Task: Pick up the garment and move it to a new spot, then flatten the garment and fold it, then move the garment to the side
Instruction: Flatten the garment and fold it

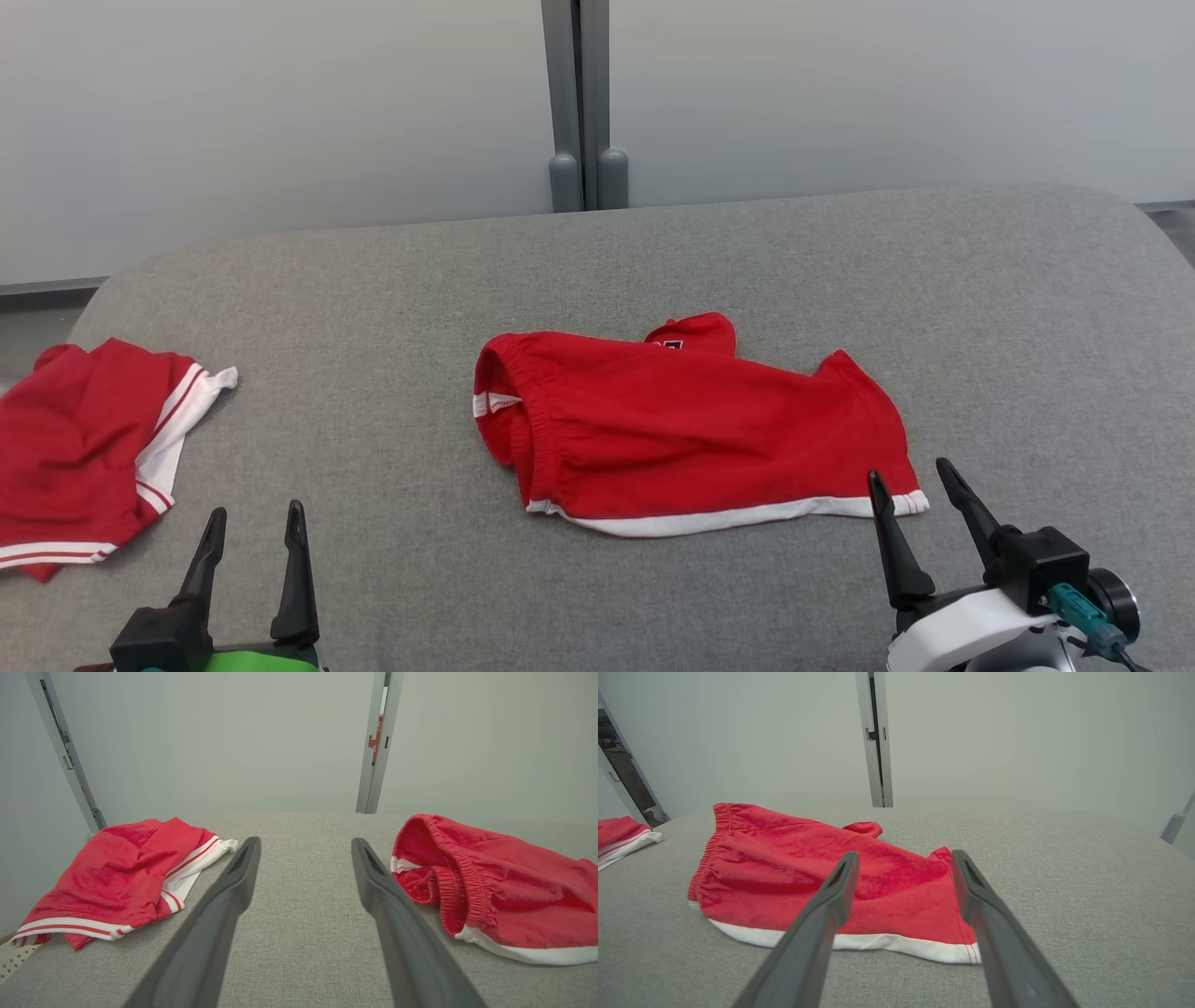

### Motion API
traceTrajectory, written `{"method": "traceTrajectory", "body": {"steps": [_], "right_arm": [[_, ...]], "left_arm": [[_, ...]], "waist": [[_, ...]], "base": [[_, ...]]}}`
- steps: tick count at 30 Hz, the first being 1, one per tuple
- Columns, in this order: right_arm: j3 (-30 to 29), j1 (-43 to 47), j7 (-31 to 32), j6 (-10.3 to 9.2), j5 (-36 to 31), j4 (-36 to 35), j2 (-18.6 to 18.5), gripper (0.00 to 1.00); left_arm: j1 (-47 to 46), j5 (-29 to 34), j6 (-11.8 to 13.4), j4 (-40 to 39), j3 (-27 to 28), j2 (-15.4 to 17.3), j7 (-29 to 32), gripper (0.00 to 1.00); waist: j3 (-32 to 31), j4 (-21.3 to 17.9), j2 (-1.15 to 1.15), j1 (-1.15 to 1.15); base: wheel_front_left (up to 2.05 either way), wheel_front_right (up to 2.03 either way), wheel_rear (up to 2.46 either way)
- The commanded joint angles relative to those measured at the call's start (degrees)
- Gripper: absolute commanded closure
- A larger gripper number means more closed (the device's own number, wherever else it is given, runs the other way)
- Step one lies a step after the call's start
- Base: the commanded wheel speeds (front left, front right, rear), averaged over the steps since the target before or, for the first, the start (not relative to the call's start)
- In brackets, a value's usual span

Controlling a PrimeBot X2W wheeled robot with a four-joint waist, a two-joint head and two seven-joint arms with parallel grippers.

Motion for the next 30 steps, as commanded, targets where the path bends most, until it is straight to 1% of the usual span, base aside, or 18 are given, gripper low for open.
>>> {"method": "traceTrajectory", "body": {"steps": [1,9,13,15,17,21,25,30], "right_arm": [[-0.1,0.1,-0.2,-0.06,-0.2,0.1,0.0,0.00],[-0.1,0.2,-0.2,-0.06,-0.1,0.0,0.2,0.00],[-0.5,-0.2,-0.2,-0.06,0.0,-0.2,0.2,0.00],[-0.6,-0.7,-0.2,-0.06,0.0,-0.1,-0.1,0.00],[-0.7,-1.6,-0.2,-0.06,-0.4,0.4,-0.4,0.00],[-1.6,-3.9,-0.2,-0.06,-1.2,2.6,-1.0,0.00],[-2.5,-6.6,-0.2,-0.06,-2.1,6.6,-1.5,0.00],[-3.3,-10.6,-0.2,-0.06,-2.3,12.4,-2.1,0.00]], "left_arm": [[-0.7,0.4,-0.2,0.0,0.3,-0.1,0.0,0.00],[-0.9,0.8,-0.3,0.1,0.5,0.0,0.0,0.00],[-1.9,1.4,-0.4,0.6,-1.7,0.7,0.0,0.00],[-3.0,1.7,-0.4,1.2,-4.1,1.4,0.0,0.00],[-4.4,2.0,-0.4,2.3,-7.9,2.3,0.0,0.00],[-8.1,0.0,-0.4,4.8,-14.5,4.3,0.0,0.00],[-11.2,-2.0,-0.4,8.6,-20.5,5.6,0.0,0.00],[-15.7,-4.2,-0.4,14.1,-27.8,7.0,0.0,0.00]], "waist": [[0.0,0.0,0.00,0.00],[0.2,-0.2,0.00,0.00],[0.6,-0.3,0.00,0.00],[0.9,-0.4,0.00,0.00],[1.3,-0.6,0.00,0.00],[2.6,-1.5,0.00,0.00],[4.4,-2.7,0.00,0.00],[8.1,-4.0,0.00,0.00]], "base": [[0.00,0.00,0.00],[0.00,0.00,0.00],[0.00,0.00,0.00],[0.00,0.00,0.00],[0.00,0.00,0.00],[0.00,0.00,0.00],[0.00,0.00,0.00],[0.00,0.00,0.00]]}}
